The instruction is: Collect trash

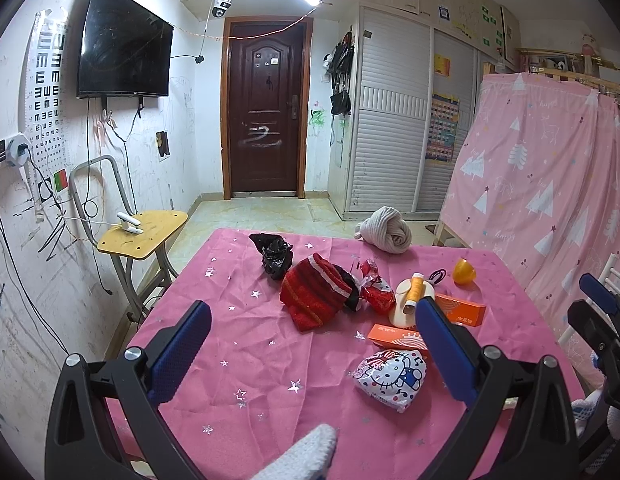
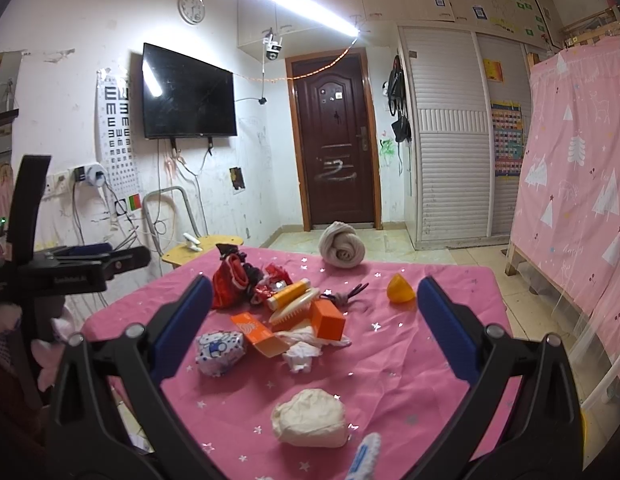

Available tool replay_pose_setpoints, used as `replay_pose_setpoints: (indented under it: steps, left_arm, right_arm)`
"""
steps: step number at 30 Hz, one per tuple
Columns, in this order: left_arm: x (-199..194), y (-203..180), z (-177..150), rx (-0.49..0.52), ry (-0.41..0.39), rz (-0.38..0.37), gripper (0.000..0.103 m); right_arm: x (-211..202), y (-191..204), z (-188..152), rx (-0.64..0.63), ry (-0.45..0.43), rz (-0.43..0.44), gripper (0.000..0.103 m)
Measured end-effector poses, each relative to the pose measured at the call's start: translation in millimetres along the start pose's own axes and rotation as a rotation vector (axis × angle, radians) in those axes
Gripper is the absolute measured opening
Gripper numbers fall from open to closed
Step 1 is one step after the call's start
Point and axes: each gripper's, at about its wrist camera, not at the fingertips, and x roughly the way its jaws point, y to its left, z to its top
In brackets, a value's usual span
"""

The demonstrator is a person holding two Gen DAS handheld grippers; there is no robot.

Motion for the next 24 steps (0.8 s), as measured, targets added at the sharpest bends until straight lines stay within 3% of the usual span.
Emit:
replay_pose_setpoints:
  steps: [5,15,18,24]
  left_arm:
    - [3.2,2.0,-0.8,-0.005,0.016,-0.003,0.094]
    - [16.4,4.7,-1.2,-0.016,0.073,0.004,0.094]
    - [27.4,1.3,-2.6,0.002,0.109,0.003,0.094]
    - [57.3,-11.0,-15.5,0.047,0.227,-0.074,0.094]
  right_arm:
    - [2.0,0.0,-1.4,-0.001,0.014,-0.009,0.098]
    - [23.2,-2.7,-16.3,-0.003,0.144,-0.044,0.098]
    - [33.3,-3.3,-20.7,-0.003,0.203,-0.048,0.098]
    - [60.8,-9.9,-35.8,0.051,0.365,0.003,0.098]
